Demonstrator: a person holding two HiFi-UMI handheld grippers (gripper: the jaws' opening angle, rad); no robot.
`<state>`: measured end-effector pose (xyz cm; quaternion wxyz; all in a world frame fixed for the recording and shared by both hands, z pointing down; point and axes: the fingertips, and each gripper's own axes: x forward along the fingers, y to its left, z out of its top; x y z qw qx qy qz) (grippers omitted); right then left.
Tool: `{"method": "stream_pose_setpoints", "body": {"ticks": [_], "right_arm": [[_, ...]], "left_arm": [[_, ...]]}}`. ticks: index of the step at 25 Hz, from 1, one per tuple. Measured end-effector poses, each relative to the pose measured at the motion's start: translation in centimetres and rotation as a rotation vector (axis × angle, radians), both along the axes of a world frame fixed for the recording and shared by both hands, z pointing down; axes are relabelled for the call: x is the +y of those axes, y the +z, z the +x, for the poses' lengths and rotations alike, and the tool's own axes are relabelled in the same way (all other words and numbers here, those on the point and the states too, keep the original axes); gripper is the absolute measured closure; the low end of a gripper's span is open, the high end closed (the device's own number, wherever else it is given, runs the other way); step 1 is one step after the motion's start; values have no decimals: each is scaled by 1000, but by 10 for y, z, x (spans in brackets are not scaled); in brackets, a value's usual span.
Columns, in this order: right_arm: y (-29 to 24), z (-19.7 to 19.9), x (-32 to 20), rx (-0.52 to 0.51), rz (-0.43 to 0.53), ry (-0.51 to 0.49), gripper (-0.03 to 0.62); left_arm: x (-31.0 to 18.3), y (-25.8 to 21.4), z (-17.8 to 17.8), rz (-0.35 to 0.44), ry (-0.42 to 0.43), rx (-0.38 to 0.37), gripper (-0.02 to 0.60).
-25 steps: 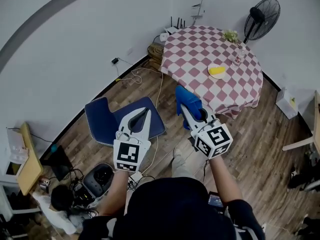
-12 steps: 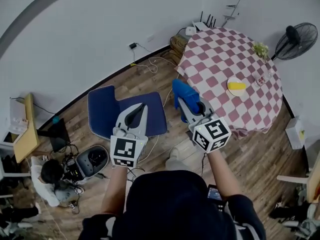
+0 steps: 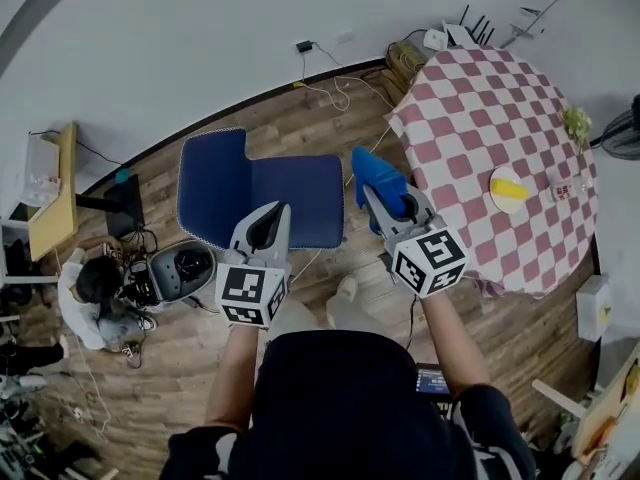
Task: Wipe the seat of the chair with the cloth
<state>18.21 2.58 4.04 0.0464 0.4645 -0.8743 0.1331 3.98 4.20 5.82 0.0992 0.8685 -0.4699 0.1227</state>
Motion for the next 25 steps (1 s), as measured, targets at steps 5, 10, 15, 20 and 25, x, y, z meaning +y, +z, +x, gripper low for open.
{"method": "stream_pose_setpoints", "body": {"ticks": [5,10,15,20,25], "right_arm": [[50,-9,-10,0,-105,-52,539],[105,-30,-21,24,-201,-91,539],[162,-43,-25,77,-278,-114,539],[226,-50,-22,98,-381,-129,539],[289,-50,-14,135,-462,-141,539]], "left_arm": [[-2,51,-8,-84,-50,-38,565],[2,113,-24,-183,-63,-69,565],[3,195,-34,-306,-85,-69,565],[5,275,-29,-418,-81,-55,563],[8,349,-22,-495,-33,-72,563]]}}
